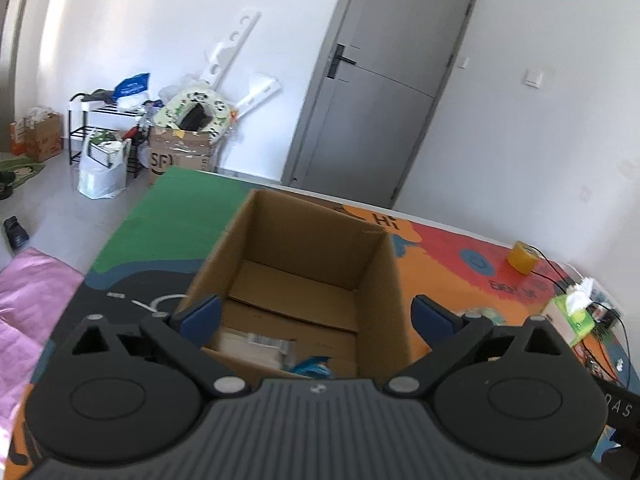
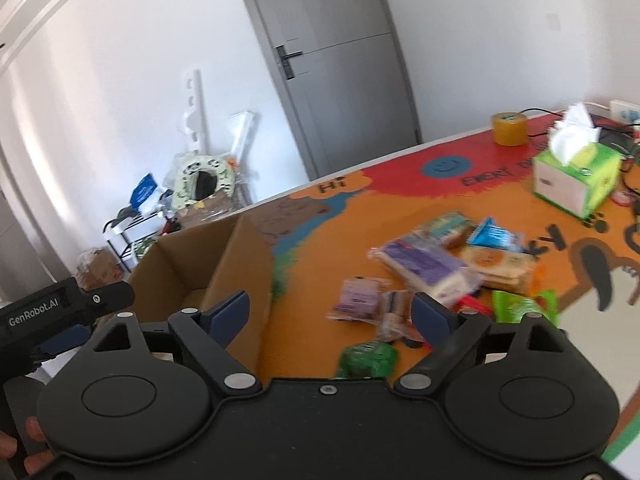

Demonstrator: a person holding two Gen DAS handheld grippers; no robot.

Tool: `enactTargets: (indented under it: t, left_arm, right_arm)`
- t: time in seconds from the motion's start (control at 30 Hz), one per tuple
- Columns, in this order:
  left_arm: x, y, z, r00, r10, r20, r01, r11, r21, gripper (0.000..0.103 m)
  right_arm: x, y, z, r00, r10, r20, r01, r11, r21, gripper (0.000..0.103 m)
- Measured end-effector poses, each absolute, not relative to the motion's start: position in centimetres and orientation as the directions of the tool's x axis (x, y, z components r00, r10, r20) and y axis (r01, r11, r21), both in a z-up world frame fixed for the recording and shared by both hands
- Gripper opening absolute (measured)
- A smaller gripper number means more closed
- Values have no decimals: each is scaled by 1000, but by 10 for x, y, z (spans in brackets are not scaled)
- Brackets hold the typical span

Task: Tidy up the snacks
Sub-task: 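Move both grippers back toward the snack pile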

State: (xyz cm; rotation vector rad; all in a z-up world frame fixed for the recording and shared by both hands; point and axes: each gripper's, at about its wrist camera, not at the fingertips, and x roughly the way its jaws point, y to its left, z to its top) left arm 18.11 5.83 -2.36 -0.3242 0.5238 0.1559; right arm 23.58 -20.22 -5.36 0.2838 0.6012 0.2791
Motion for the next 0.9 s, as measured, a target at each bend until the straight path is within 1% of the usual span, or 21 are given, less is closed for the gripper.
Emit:
enactTargets:
  t: [0.27, 0.4, 0.63, 0.9]
  left_arm:
    - [191, 30, -24, 855, 16, -519, -172, 952, -255, 102]
    - [196, 13, -24, 856, -11, -518, -135, 961, -243, 102]
    - [200, -16, -29, 851, -85, -517, -44, 972, -232, 102]
    - [209, -50, -37, 838, -150, -525, 42, 976, -212, 100]
  right_arm:
    - [229, -238, -59, 804, 288, -520, -100, 928, 359, 96]
    - [228, -255, -63, 810, 252, -530, -51, 930, 364, 98]
    - [224, -279, -74, 810, 212, -546, 8, 928, 372, 97]
    - [220, -302, -82, 814, 185, -550, 48, 923, 382, 92]
